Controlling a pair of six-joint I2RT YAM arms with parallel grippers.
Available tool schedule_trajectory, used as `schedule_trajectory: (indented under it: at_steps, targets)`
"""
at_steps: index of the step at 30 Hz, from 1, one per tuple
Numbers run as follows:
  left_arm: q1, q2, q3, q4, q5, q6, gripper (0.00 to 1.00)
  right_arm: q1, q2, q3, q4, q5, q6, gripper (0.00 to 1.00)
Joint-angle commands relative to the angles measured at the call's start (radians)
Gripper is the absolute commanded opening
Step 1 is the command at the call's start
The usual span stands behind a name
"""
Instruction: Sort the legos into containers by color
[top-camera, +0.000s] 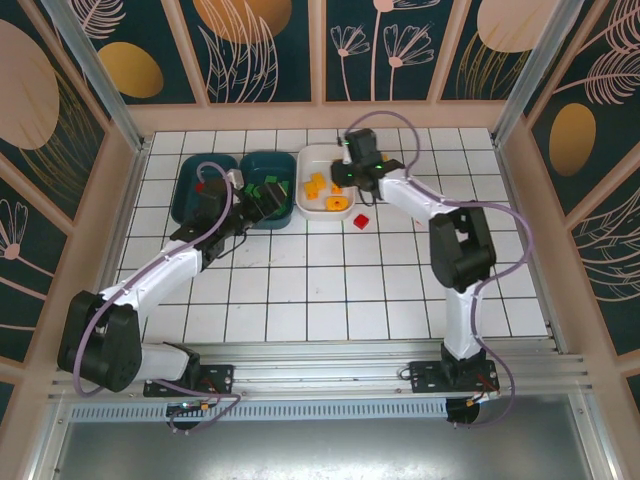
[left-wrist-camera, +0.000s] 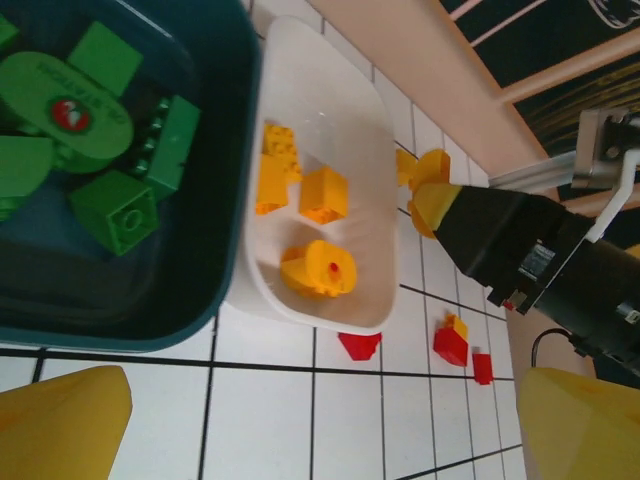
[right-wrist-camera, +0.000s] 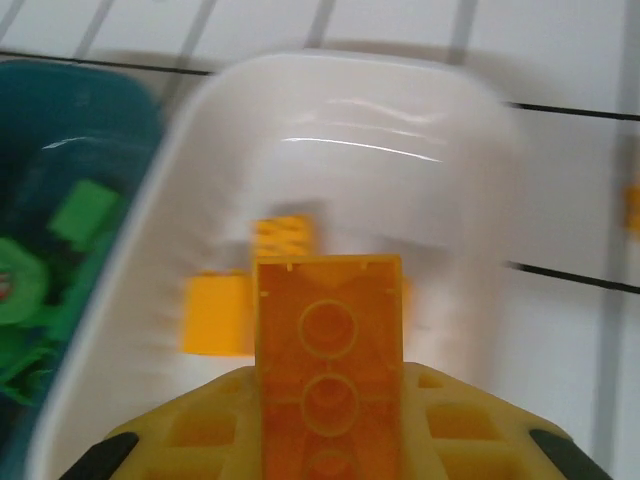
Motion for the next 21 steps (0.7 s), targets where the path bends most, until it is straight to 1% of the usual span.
schedule_trajectory:
  at_steps: [1,2,4,6,7,9,11,13,16,21]
  targets:
    - [-0.004,-0.01,-0.029,-0.028,0.014,-0.004,0.99,0.001,0.109,0.111,-0.078,-0.001,0.017,0.33]
    - [-0.004,-0.014,-0.036,-0.024,0.019,-0.004,0.98,0.005,0.12,0.134,-0.092,-0.001,0.017,0.42]
    - [-0.004,-0.028,-0.055,-0.008,0.037,0.003,0.99,0.012,0.109,0.146,-0.093,0.019,0.027,0.55]
    - [-0.004,-0.042,-0.065,0.003,0.055,0.017,0.99,0.009,0.061,0.111,-0.074,0.058,0.036,0.64]
    - [-0.004,-0.048,-0.066,0.009,0.068,0.028,0.99,0.005,0.023,0.073,-0.058,0.074,0.039,0.66]
    - [-0.004,-0.058,-0.07,0.014,0.082,0.044,0.98,-0.006,-0.056,-0.016,-0.029,0.112,0.048,0.67]
    - [-0.004,-0.066,-0.078,0.032,0.101,0.055,0.99,-0.026,-0.14,-0.135,0.003,0.124,0.052,0.67]
    - [-0.004,-0.068,-0.089,0.058,0.13,0.059,0.99,-0.053,-0.217,-0.265,0.024,0.089,0.028,0.67]
    - [-0.006,-0.065,-0.108,0.108,0.179,0.069,0.99,-0.062,-0.295,-0.423,0.026,0.057,-0.035,0.67]
    - [-0.004,-0.046,-0.115,0.163,0.238,0.085,0.98,-0.06,-0.329,-0.575,0.05,-0.029,-0.084,0.67]
